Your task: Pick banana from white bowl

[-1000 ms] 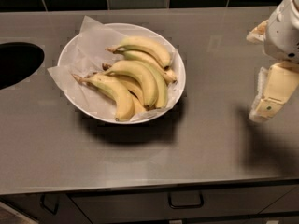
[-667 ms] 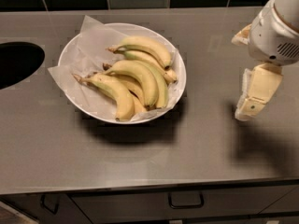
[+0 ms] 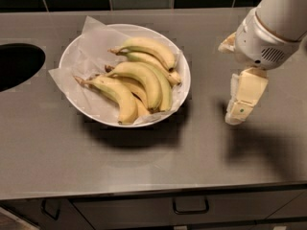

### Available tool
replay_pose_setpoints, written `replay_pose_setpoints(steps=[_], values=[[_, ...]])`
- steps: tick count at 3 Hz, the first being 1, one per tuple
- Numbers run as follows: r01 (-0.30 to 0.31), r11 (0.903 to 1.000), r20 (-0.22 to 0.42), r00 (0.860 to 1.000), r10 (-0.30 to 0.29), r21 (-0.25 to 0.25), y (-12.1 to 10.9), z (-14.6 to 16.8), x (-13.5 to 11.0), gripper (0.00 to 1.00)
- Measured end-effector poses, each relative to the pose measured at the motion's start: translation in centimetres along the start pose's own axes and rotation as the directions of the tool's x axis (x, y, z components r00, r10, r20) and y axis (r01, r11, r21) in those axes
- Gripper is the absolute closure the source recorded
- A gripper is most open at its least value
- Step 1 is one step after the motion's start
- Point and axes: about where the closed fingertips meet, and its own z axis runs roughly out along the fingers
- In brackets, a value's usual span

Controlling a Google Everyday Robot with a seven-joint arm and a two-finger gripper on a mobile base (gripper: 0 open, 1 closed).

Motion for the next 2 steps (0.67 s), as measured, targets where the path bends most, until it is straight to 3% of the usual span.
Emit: replay_pose_setpoints(steps=[2], values=[[0.019,0.9998,0.01,1.0,-0.019,-0.01,2.0,-1.0,-5.5,0.0]])
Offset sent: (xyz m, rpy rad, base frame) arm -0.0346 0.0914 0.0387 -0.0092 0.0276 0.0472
